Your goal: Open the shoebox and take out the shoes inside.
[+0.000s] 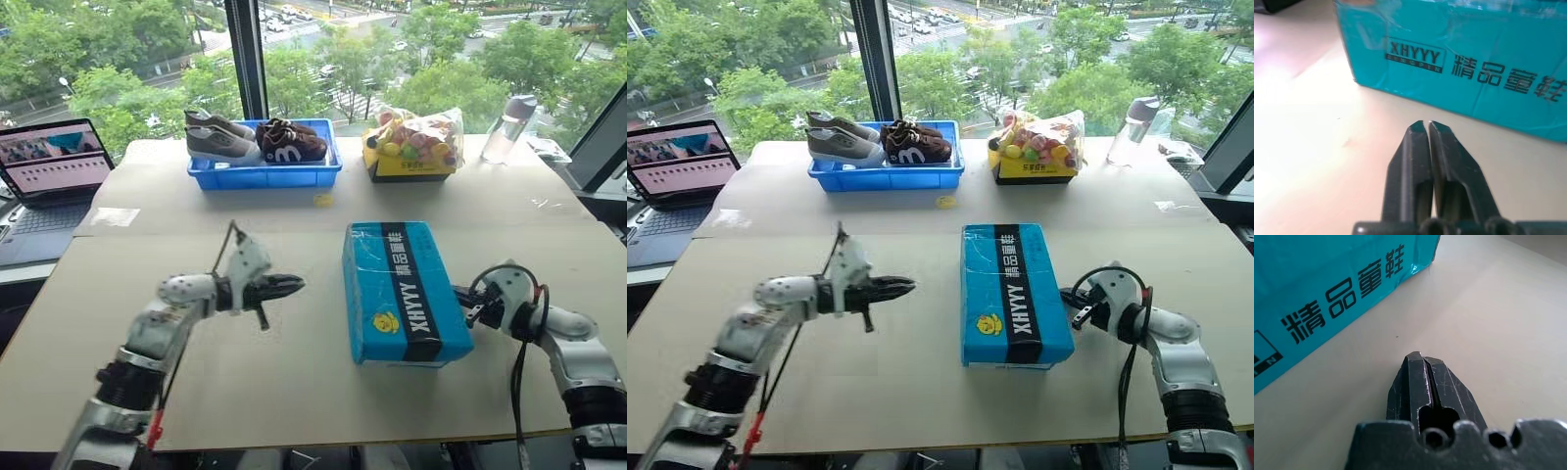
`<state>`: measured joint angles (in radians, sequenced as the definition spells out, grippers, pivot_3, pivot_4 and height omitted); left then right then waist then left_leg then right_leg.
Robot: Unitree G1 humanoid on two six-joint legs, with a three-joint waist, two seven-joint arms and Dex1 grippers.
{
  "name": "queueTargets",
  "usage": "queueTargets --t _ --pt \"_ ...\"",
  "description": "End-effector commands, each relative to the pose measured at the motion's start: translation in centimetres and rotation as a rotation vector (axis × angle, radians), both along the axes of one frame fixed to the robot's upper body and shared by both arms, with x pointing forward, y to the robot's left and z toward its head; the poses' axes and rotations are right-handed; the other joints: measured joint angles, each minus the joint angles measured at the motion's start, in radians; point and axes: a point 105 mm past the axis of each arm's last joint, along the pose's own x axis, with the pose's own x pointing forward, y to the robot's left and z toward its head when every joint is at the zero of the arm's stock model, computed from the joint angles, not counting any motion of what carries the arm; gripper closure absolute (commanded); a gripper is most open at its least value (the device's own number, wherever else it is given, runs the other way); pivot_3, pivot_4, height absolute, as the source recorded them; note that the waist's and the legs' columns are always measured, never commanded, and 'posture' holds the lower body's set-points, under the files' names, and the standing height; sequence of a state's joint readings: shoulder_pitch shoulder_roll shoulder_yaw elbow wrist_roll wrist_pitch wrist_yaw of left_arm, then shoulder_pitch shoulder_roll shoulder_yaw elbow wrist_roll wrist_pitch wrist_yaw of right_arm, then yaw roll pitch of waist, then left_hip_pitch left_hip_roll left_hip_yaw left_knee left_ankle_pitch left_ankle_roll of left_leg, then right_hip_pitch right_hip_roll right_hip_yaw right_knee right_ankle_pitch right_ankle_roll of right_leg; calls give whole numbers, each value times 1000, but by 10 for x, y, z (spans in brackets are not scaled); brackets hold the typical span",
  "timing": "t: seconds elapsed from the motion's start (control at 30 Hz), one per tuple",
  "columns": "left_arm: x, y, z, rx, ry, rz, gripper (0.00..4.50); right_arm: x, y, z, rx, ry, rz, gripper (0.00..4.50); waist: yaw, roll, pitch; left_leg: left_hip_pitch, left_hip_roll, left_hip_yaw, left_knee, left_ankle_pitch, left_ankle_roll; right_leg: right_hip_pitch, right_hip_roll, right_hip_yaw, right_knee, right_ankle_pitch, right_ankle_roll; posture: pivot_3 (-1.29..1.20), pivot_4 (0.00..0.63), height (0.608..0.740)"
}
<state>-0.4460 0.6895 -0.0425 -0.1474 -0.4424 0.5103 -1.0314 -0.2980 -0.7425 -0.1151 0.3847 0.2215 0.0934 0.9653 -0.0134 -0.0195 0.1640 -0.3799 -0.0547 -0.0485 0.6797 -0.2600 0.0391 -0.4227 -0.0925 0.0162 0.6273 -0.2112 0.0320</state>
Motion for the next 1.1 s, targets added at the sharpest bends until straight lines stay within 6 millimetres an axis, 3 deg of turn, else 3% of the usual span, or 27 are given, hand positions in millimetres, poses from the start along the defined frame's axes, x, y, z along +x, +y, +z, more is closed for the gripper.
queueTargets --t 0.03,0.17,0.27,0.43,0.57,0.63,0.7,0.77,0.87,0.93,1.0,1.1 --pt "-17 8 48 -47 -13 -85 2563 -7 16 15 65 61 118 4500 1 0 0 -1 0 0 0 0 0 0 0 -1 0 0 0 0 150 736" --pt "-16 15 73 -24 -71 -56 1269 -8 34 39 225 97 191 4500 1 0 0 -1 0 -1 0 0 0 0 0 -1 -1 0 0 0 150 736" --pt "-14 17 87 -77 -81 -41 184 2 38 80 375 32 213 4500 -2 0 2 0 0 0 0 0 0 0 0 0 0 0 0 0 150 736" --pt "-11 28 93 -87 -99 2 88 4 49 133 490 -25 297 4500 -5 1 2 0 1 0 -1 0 0 -2 1 0 1 0 0 0 150 736" --pt "-9 38 98 -126 -84 15 88 3 79 174 610 -55 459 4500 -5 1 2 -3 0 0 -1 0 0 -4 0 0 0 0 0 0 150 736" --pt "-6 42 101 -128 -100 40 88 -4 99 183 608 -43 563 4500 -3 1 2 -3 0 0 -1 0 0 -4 0 0 0 0 0 0 150 736" --pt "-7 44 103 -131 -102 45 88 -1 105 183 579 -38 569 4500 0 1 2 -3 0 -1 -1 0 0 -4 0 -1 0 0 0 0 150 736" --pt "-10 46 101 -120 -103 53 88 15 92 173 511 -58 470 4500 3 1 2 -5 0 -1 -1 0 0 -5 0 -1 0 0 0 0 150 736" --pt "-10 53 95 -93 -107 94 88 62 39 156 287 -181 106 4500 6 1 2 -6 -2 -1 0 0 0 -5 -2 -1 -1 0 0 0 150 736" --pt "-10 54 92 -97 -100 103 88 78 2 146 89 -234 -84 4500 9 1 3 -6 -4 0 0 0 0 -6 -4 -1 -1 1 0 0 150 736" --pt "-11 52 88 -95 -95 102 88 78 -15 125 -100 -216 -107 4500 14 1 3 -10 -4 0 0 1 -1 -11 -5 -1 0 1 0 0 150 736" --pt "-10 49 84 -90 -92 98 88 74 -14 99 -127 -145 -53 4500 4 1 3 -15 -3 1 -1 5 -9 -19 -3 0 1 1 0 0 150 736"
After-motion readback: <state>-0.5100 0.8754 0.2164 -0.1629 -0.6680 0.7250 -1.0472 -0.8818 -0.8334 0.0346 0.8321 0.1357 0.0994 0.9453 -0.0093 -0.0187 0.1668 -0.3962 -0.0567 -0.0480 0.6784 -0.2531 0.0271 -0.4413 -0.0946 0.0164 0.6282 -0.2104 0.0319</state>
